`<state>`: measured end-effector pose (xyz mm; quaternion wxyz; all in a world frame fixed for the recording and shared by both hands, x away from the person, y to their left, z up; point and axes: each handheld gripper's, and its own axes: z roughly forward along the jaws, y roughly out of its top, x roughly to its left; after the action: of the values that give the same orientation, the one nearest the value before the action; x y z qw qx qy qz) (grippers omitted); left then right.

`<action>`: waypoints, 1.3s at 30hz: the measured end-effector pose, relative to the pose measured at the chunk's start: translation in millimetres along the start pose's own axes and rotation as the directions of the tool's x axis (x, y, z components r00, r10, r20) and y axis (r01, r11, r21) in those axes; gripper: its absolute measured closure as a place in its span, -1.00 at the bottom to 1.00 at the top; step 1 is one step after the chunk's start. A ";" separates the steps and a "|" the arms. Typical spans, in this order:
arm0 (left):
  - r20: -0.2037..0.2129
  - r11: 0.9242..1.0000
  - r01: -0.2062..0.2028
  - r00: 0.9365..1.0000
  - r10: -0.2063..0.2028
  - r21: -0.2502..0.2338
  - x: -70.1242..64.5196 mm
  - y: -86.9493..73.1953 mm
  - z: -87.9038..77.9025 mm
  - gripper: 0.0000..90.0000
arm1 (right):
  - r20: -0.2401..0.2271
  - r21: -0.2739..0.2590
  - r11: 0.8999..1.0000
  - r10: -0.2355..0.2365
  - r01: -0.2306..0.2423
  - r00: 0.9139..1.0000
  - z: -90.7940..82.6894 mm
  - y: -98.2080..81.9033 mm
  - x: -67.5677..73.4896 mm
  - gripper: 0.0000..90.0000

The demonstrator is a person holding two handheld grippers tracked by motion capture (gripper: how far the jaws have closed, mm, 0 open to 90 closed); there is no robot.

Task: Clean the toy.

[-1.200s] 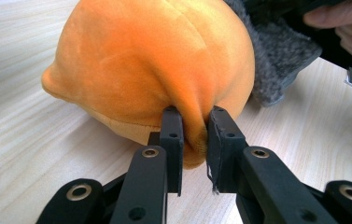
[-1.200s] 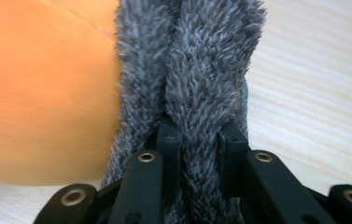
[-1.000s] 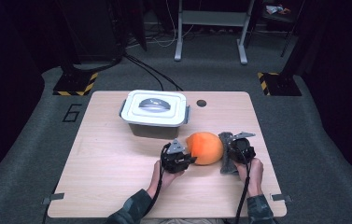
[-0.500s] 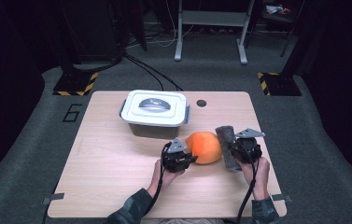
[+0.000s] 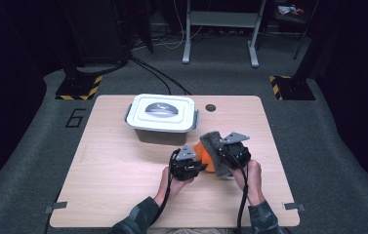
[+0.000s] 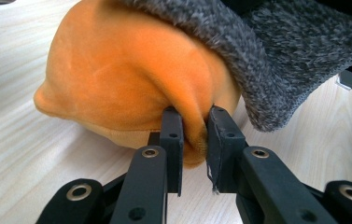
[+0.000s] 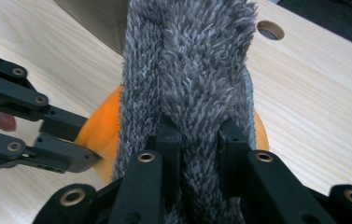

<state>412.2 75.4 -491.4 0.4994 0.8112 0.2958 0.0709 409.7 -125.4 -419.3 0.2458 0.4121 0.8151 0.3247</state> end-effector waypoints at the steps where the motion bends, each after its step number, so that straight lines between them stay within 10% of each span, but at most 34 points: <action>1: 0.000 1.000 -0.002 1.000 0.002 0.000 0.2 0.0 0.1 0.72 | 0.012 0.003 1.000 0.004 -0.004 1.000 -0.5 -0.8 -0.1 0.67; 39: -0.008 1.000 0.004 1.000 -0.004 -0.005 2.0 0.0 0.9 0.72 | 0.163 0.149 0.971 0.161 -0.186 0.973 33.6 -60.5 -59.7 0.67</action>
<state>414.2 75.8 -492.2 0.5001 0.8093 0.2991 0.0740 433.4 -191.2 -478.1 0.2425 0.5239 0.7788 0.2453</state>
